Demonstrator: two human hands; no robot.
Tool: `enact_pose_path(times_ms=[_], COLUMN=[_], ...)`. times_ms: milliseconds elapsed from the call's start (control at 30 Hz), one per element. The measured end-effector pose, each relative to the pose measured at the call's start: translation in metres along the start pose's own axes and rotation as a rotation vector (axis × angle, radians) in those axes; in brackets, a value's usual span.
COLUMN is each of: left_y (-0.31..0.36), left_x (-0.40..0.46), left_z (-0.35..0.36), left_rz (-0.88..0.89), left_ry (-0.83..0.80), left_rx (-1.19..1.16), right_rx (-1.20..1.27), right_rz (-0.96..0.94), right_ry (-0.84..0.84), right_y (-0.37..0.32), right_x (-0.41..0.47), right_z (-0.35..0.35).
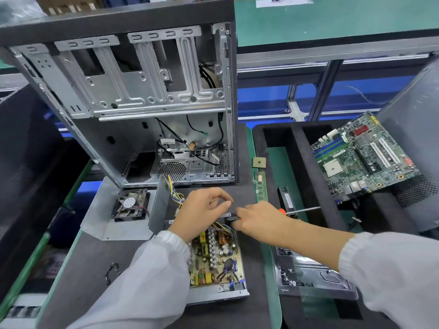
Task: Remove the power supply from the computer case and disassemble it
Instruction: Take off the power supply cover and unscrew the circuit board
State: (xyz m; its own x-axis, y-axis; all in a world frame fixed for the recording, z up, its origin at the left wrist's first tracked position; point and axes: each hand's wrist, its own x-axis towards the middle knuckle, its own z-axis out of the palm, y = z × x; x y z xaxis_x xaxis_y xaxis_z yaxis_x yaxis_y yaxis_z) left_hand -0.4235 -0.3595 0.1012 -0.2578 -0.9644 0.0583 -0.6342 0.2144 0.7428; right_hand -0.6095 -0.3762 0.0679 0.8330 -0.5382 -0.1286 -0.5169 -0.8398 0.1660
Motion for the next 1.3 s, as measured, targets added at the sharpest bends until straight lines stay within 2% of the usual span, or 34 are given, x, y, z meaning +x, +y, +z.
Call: enact_pose_path(times_ms=[400, 700, 1000, 1300], left_y=[0.002, 0.003, 0.003, 0.003], left_x=[-0.003, -0.004, -0.004, -0.005], left_z=[-0.001, 0.0, 0.0, -0.001], left_rz=[-0.023, -0.03, -0.022, -0.04], left_ry=[-0.005, -0.033, -0.046, -0.068], left_rx=[-0.004, 0.027, 0.047, 0.064], right_rx=[0.033, 0.002, 0.086, 0.12], right_rz=[-0.011, -0.043, -0.019, -0.032], right_ry=[0.21, 0.271, 0.452, 0.448], right_y=[0.0, 0.003, -0.004, -0.001], right_x=[-0.004, -0.001, -0.002, -0.003], right_z=[0.009, 0.019, 0.031, 0.023])
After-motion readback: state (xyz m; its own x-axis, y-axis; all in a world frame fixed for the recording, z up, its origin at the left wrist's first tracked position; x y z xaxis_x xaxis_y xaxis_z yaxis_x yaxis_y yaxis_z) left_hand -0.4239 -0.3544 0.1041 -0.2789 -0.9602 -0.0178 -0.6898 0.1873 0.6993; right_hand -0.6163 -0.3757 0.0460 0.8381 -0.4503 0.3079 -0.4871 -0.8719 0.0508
